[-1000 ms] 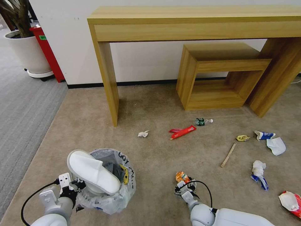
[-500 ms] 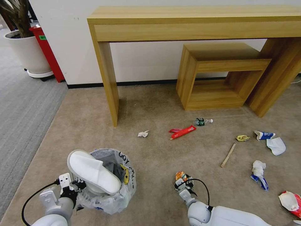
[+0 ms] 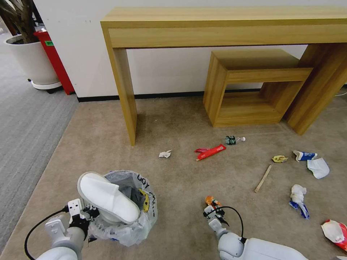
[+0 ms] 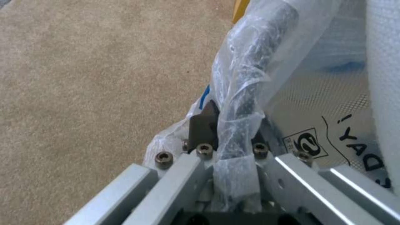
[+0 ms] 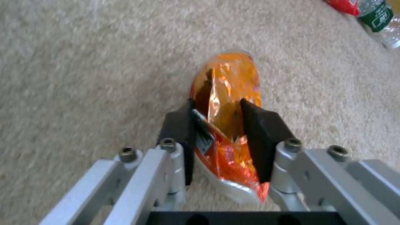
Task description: Pick up the trash bin and place the garbage on the floor into it.
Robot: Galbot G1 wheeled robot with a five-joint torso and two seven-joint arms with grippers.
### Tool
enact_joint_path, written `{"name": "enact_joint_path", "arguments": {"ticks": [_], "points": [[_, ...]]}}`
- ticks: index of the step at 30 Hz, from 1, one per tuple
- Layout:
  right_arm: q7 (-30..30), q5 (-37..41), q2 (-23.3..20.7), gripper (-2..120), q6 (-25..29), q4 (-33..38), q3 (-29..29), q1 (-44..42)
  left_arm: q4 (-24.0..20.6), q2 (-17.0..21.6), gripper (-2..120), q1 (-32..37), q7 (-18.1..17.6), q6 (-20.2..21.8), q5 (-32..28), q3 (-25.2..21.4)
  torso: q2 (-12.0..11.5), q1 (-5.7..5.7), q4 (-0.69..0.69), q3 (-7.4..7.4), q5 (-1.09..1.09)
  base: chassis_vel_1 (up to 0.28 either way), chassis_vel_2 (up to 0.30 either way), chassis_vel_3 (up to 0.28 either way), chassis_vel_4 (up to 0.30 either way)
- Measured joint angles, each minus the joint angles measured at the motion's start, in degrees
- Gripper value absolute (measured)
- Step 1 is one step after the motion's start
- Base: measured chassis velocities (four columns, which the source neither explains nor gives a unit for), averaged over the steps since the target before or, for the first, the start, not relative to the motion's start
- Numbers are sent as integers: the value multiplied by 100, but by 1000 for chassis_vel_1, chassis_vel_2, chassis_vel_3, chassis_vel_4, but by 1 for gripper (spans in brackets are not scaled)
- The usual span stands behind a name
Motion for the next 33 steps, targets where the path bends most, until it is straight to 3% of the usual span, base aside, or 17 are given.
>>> {"name": "enact_joint_path", "arguments": {"ticks": [6, 11, 14, 18, 21, 25, 33], "points": [[-214, -64, -38, 12, 457, 100, 391, -74, 64, -1, 0, -42, 0, -10, 1, 21, 0, 0, 0, 0, 2, 0, 0, 0, 0], [-402, -87, -147, 12, 822, 445, 685, -79, 110, 11, 0, -62, 1, -12, 1, 21, 0, 0, 0, 0, 1, 0, 0, 0, 0], [-768, -139, -331, 12, 1376, 957, 1014, 36, 123, 26, 0, -63, 1, -12, 2, 20, 0, 0, 0, 0, -1, 0, 0, 0, 0], [-1075, -189, -463, 12, 1718, 1452, 1210, 165, 123, 34, 0, -63, 2, -13, 2, 19, 0, 0, 0, 1, 1, 0, 0, 0, 0], [-1454, -138, -651, 12, 2097, 2416, 1311, 512, 98, 47, 0, -55, 1, -3, 1, 19, 0, 0, 0, 0, 0, 0, 0, 0, 0], [-1916, 184, -786, 12, 2417, 3258, 1129, 1088, 38, 56, 0, -44, -8, 20, 0, 19, 0, 0, 0, 0, -1, 0, 0, 0, 0], [-2749, 1433, -636, 11, 3177, 3803, 142, 2442, -62, 40, 0, -35, -33, 48, -3, 1, 0, 0, 0, 0, -1, 0, 0, 0, 0]]}}
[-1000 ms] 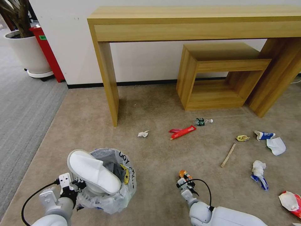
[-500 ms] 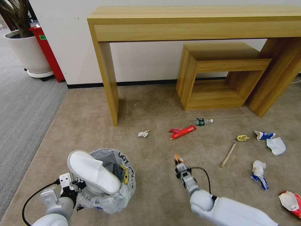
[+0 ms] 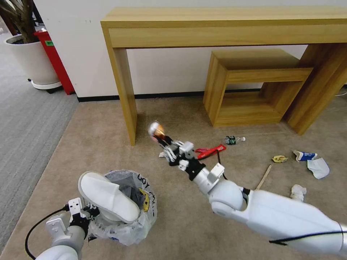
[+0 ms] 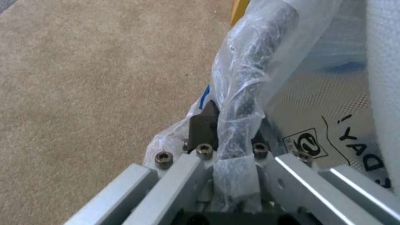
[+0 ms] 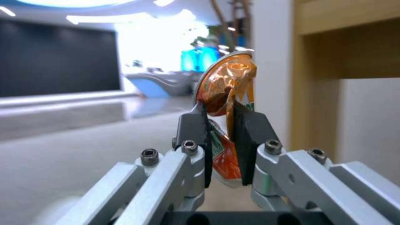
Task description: Pick up the trash bin and place the garbage on the floor into it.
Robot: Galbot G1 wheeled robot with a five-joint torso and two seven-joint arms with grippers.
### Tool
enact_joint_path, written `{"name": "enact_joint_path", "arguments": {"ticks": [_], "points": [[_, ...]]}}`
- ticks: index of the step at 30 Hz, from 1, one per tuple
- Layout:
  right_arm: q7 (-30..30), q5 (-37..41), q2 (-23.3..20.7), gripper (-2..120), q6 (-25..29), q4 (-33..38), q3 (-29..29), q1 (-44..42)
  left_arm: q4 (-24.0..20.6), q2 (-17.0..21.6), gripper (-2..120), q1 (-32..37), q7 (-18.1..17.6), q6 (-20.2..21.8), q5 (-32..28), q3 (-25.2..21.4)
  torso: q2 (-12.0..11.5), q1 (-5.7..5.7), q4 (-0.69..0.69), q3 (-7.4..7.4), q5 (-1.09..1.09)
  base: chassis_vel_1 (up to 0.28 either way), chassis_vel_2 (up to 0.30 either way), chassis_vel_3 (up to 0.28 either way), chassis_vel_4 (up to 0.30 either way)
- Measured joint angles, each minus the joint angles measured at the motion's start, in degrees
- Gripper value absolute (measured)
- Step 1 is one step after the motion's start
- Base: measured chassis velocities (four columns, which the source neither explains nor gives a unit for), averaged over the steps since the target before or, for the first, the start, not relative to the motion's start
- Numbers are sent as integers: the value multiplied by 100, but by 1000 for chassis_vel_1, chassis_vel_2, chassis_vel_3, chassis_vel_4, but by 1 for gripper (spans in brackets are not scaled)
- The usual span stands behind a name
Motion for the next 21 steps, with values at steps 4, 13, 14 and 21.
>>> {"name": "enact_joint_path", "arguments": {"ticks": [4, 13, 14, 21], "points": [[-105, 495, 177, 11, 161, 192, -527, 304, -7, -34, 0, 6, -7, 6, 1, -22, 0, 0, 1, 0, 0, 0, 0, 0, 0], [-12, 785, 213, 11, -44, 464, -1624, 619, 1, -67, 0, 4, -15, 9, 13, -70, 0, 0, -1, 0, 0, 0, 0, 0, 0], [-12, 785, 213, 11, -44, 464, -1624, 619, 1, -67, 0, 4, -15, 9, 13, -70, 0, 0, -1, 0, 0, 0, 0, 0, 0], [94, 658, 116, 11, -182, 551, -2117, 495, 13, -145, 0, -28, -16, 9, 30, -88, 0, 0, -1, 0, 1, 0, 0, 0, 0]]}}
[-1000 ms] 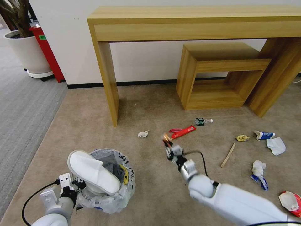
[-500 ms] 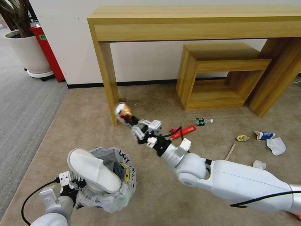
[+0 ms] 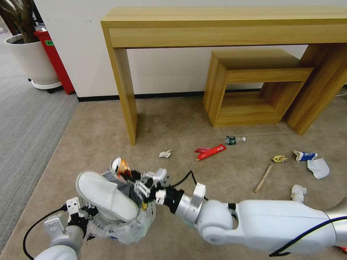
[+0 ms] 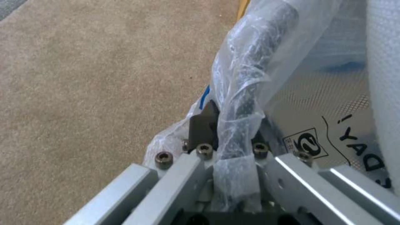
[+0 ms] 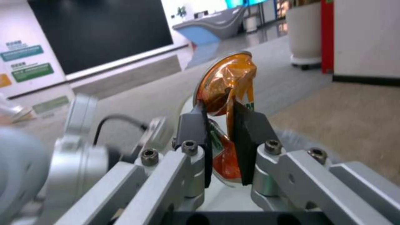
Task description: Pick up the trash bin and place the garbage on the floor into it.
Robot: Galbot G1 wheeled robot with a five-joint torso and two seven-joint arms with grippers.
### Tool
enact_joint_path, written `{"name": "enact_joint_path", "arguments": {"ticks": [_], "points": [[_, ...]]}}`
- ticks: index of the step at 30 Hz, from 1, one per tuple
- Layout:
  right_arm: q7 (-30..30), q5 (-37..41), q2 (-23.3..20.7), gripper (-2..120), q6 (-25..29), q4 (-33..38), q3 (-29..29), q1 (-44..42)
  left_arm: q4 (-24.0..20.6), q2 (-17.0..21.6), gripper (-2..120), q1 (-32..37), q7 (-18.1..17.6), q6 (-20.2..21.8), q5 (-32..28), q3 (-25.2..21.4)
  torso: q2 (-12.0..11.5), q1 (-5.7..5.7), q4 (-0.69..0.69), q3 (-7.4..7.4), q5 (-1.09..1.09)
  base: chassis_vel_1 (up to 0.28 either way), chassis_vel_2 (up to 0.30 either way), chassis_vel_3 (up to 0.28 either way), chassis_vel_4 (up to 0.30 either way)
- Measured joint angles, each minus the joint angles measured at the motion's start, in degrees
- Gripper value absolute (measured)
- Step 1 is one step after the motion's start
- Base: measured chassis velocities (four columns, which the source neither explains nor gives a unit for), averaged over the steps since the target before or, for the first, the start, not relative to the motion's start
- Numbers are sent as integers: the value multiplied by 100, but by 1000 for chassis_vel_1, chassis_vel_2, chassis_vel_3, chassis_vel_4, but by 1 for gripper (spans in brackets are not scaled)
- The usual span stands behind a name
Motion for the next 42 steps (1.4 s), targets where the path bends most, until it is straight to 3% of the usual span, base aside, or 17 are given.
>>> {"name": "enact_joint_path", "arguments": {"ticks": [9, 27, 38, 41, 42], "points": [[13, -233, 4, 11, -3, -288, -257, -264, 27, -71, 0, -35, -1, -8, 17, -14, 0, 0, 0, 0, 0, 0, 0, 0, 0], [139, -359, 774, 11, -131, -1305, -505, -304, -201, -317, 0, 76, 12, 9, 173, 55, 0, 0, 1, 0, 0, 0, 0, 0, 0], [273, -467, 877, 11, -258, -1473, -445, -250, -276, -342, 0, 134, 25, 16, 223, 63, 0, 0, 0, 0, 0, 0, 0, 0, 0], [299, -451, 824, 26, -319, -1416, -329, -236, -264, -361, 0, 154, 30, 16, 254, 66, 0, 0, 0, 0, -1, 0, 0, 0, 0], [299, -451, 824, 26, -319, -1416, -329, -236, -264, -361, 0, 154, 30, 16, 254, 66, 0, 0, 0, 0, -1, 0, 0, 0, 0]]}}
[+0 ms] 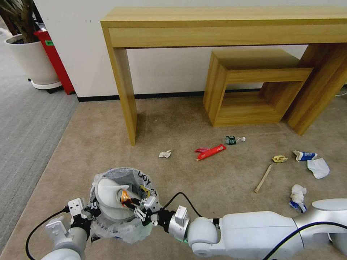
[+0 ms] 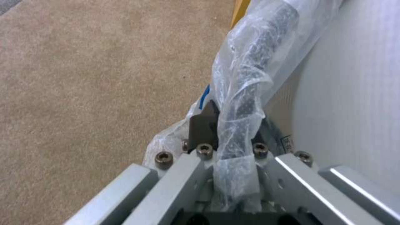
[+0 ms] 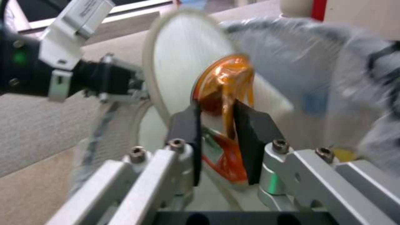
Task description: Pick up the trash bin and place the garbage on the floor into it.
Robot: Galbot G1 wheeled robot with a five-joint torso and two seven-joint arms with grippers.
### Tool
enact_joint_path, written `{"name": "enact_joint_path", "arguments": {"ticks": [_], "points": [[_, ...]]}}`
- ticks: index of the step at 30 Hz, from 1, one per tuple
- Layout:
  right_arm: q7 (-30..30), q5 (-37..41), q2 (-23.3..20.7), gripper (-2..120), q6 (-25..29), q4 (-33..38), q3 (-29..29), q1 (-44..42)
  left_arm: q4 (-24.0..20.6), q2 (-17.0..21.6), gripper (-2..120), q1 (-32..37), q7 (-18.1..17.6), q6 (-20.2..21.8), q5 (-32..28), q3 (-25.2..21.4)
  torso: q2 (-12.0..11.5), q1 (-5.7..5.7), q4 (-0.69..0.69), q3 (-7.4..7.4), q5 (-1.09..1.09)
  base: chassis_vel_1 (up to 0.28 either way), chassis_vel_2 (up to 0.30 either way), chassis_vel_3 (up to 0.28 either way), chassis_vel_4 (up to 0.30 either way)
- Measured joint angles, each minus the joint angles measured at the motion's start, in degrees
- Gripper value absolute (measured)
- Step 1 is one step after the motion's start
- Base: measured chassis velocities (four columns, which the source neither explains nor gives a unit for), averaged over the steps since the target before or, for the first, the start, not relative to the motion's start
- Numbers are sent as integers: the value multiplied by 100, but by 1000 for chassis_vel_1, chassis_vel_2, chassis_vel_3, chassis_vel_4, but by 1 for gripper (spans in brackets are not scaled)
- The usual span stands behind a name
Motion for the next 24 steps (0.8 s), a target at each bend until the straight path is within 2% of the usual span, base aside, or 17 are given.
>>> {"name": "enact_joint_path", "arguments": {"ticks": [3, 4, 7, 8, 11, 12, 15, 16, 18, 19, 22, 23, 24], "points": [[11, 9, -12, 40, -9, 67, 49, -15, -2, -35, 0, 30, 6, 0, 29, -5, 0, 0, 0, 0, 0, 0, 0, 0, 0], [11, 9, -12, 40, -9, 67, 49, -15, -2, -35, 0, 30, 6, 0, 29, -5, 0, 0, 0, 0, 0, 0, 0, 0, 0], [10, 9, -23, 55, -9, 140, 82, -29, -6, -60, 0, 60, 6, -1, 47, -34, 0, 0, 0, 0, 0, 0, 0, 0, 0], [10, 9, -23, 55, -9, 140, 82, -29, -6, -60, 0, 60, 6, -1, 47, -34, 0, 0, 0, 0, 0, 0, 0, 0, 0], [47, 27, -53, 70, -1, 254, 377, -86, 1, -63, 0, 83, 11, -11, 55, -49, 0, 0, 0, 0, 1, 0, 0, 0, 0], [47, 27, -53, 70, -1, 254, 377, -86, 1, -63, 0, 83, 11, -11, 55, -49, 0, 0, 0, 0, 1, 0, 0, 0, 0], [202, 157, -101, 83, -100, 430, 967, -235, 27, -44, 0, 98, 13, -20, 72, -63, 0, 0, 0, 0, 0, 0, 0, 0, 0], [202, 157, -101, 83, -100, 430, 967, -235, 27, -44, 0, 98, 13, -20, 72, -63, 0, 0, 0, 0, 0, 0, 0, 0, 0], [338, 310, -168, 96, -247, 547, 1663, -401, 16, 4, 0, 102, 15, -24, 63, -93, 0, 0, 0, 0, 0, 0, 0, 0, 0], [338, 310, -168, 96, -247, 547, 1663, -401, 16, 4, 0, 102, 15, -24, 63, -93, 0, 0, 0, 0, 0, 0, 0, 0, 0], [443, 422, -254, 100, -371, 594, 2607, -691, 8, 61, 0, 140, 16, -30, 44, -135, 0, 0, 1, 0, 0, 0, 0, 0, 0], [443, 422, -254, 100, -371, 594, 2607, -691, 8, 61, 0, 140, 16, -30, 44, -135, 0, 0, 1, 0, 0, 0, 0, 0, 0], [476, 434, -289, 100, -416, 600, 2880, -810, 3, 78, 0, 154, 16, -32, 38, -149, 0, 0, 1, 0, 1, 0, 0, 0, 0]]}}
